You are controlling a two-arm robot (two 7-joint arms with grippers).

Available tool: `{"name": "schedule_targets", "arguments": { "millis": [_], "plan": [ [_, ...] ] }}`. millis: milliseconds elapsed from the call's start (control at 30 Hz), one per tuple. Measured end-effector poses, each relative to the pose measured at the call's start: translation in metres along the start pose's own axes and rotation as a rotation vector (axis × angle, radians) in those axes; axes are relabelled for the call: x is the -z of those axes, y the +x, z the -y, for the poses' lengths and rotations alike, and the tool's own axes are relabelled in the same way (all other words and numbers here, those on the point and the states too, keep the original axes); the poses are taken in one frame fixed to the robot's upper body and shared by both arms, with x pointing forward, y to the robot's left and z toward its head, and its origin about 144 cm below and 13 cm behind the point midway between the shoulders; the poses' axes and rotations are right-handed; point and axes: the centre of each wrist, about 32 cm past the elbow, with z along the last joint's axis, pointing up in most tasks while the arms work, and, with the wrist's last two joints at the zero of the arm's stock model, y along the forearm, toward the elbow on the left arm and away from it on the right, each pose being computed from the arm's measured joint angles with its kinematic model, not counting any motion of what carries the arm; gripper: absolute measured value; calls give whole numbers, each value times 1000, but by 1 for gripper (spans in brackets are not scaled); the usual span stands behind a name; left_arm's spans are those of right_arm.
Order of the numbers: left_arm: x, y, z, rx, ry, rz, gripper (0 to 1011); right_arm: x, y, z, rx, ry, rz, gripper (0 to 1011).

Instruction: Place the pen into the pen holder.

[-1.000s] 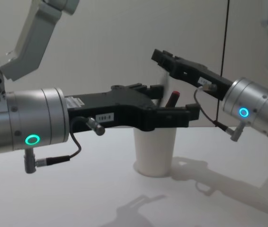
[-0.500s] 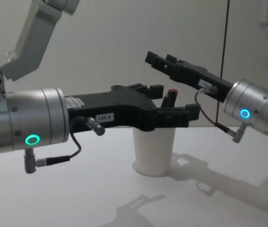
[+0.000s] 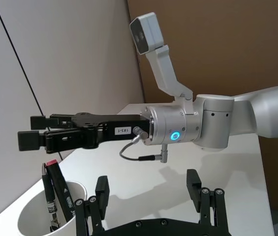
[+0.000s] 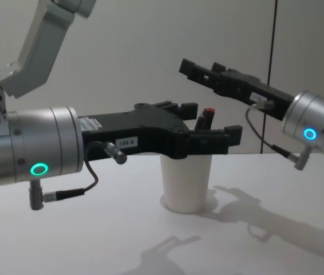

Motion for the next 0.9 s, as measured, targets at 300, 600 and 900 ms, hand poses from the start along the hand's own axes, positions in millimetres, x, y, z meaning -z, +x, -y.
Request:
{"name": "schedule_targets", "arguments": {
  "millis": [300, 600, 900],
  "plan": [
    [0, 0, 0, 0, 0, 0, 1003, -12, -6, 15, 14, -18, 30, 1001],
    [0, 0, 0, 0, 0, 0, 1003, -22, -12, 32, 41, -38, 57, 1002],
    [0, 0, 0, 0, 0, 0, 1003, -28, -16, 41, 55, -49, 72, 1001]
  ]
}}
